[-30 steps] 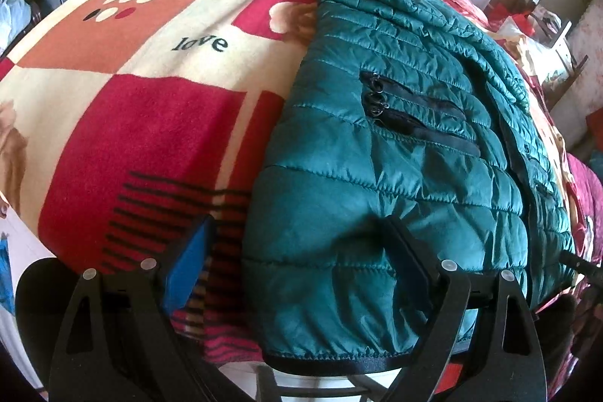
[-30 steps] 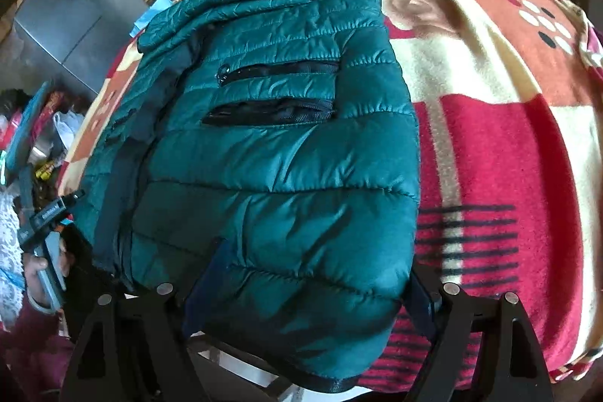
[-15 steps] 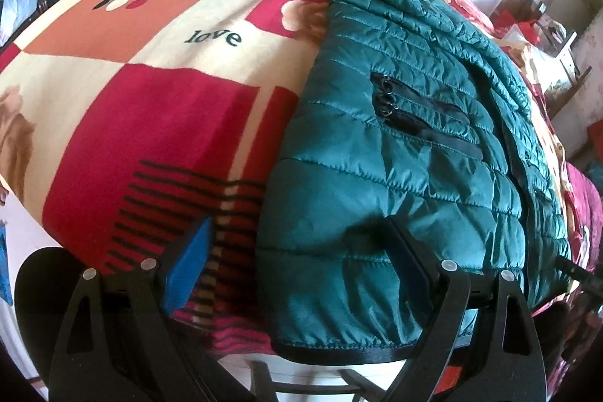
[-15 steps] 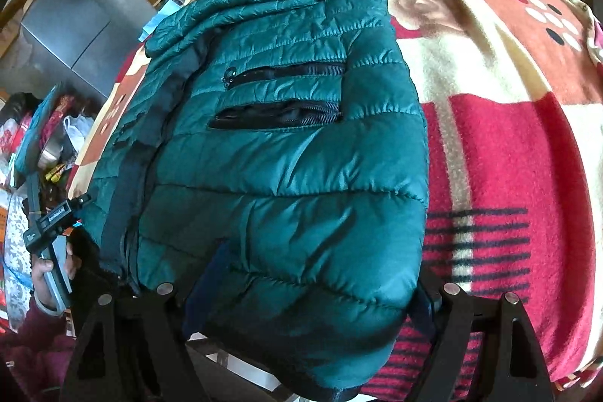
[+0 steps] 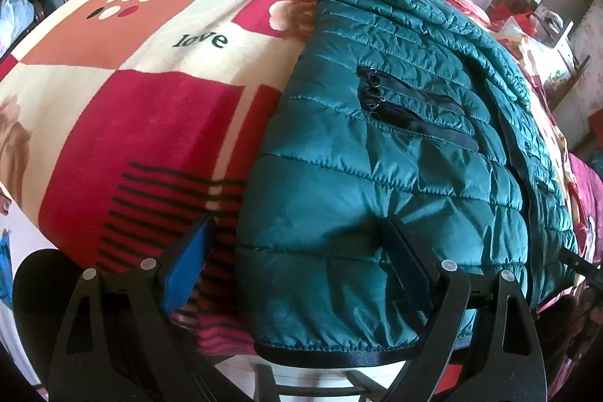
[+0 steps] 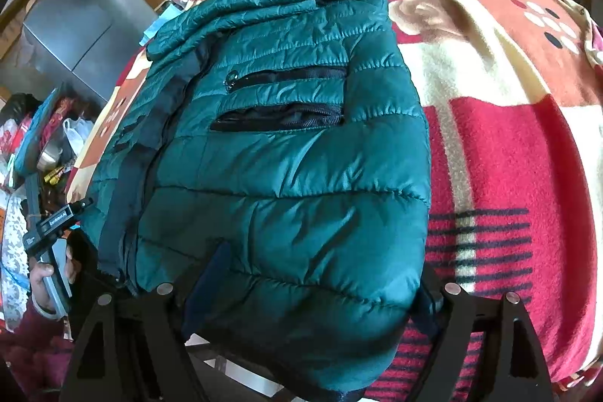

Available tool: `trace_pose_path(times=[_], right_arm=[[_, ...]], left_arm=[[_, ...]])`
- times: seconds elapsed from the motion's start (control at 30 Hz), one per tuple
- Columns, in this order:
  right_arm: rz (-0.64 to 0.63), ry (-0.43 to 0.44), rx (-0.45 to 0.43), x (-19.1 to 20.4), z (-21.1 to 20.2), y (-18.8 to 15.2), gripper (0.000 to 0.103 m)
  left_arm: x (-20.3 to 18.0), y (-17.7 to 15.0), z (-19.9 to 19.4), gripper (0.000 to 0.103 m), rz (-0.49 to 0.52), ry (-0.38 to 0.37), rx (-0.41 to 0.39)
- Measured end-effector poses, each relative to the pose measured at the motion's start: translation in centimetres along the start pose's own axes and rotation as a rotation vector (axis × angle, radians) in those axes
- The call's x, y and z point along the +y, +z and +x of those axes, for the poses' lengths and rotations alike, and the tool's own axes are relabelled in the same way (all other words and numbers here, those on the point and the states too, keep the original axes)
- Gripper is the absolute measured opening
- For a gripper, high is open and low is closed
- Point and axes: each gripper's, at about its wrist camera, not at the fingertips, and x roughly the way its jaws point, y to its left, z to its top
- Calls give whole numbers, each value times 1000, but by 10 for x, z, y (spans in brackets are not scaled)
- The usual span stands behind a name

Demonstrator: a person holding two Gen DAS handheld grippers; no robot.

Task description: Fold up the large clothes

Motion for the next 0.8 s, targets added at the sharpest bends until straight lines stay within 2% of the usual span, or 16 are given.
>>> trace_pose_path(times=[0.1,0.17,0.27,0.3,0.4,0.43,0.63,0.8], right_arm=[[-14,7,-7,0,-2,-1,50],[-34,-1,-18,0,-5,-1,39],[-54,-5,-41,3,-10,0,28],[-59,-6,-49,5,-11,1,24],[-52,31,-77,6,-21,7,21],[-38,57,-91,5,-25,10,20],[18,181,-184,4,-53,36,19],[1,188,-240,12,-66,59,18]], left_arm=[[-4,-1,0,89,31,-27,15],[-7,-2,-1,82,50,-56,16],[-7,-2,-4,55,41,-78,10],[-5,-1,-6,39,30,-102,16],[3,7,-17,20,-7,-147,10],[3,9,-21,17,-7,-156,5],[-10,23,-45,15,42,-165,-58],[-17,41,-61,15,59,-173,-117]])
